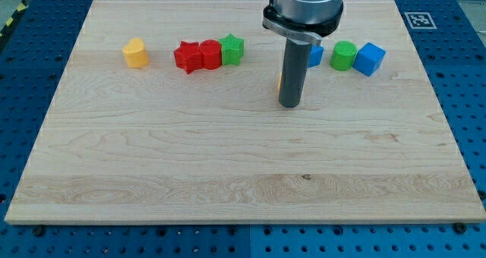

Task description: Slide the hexagon to the left of the triangle

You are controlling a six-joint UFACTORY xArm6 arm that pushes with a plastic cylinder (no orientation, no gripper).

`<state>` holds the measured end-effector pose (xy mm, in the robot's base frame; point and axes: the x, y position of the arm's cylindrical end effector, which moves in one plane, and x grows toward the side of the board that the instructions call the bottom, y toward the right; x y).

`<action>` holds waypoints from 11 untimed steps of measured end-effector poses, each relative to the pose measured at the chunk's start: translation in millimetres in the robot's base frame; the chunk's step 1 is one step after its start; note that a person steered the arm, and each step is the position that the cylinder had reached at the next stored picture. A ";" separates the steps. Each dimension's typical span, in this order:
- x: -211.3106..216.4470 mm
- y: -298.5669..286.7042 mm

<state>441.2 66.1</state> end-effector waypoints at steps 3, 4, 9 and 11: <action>-35.6 -0.8; -39.1 -0.9; -52.9 36.5; -58.6 11.0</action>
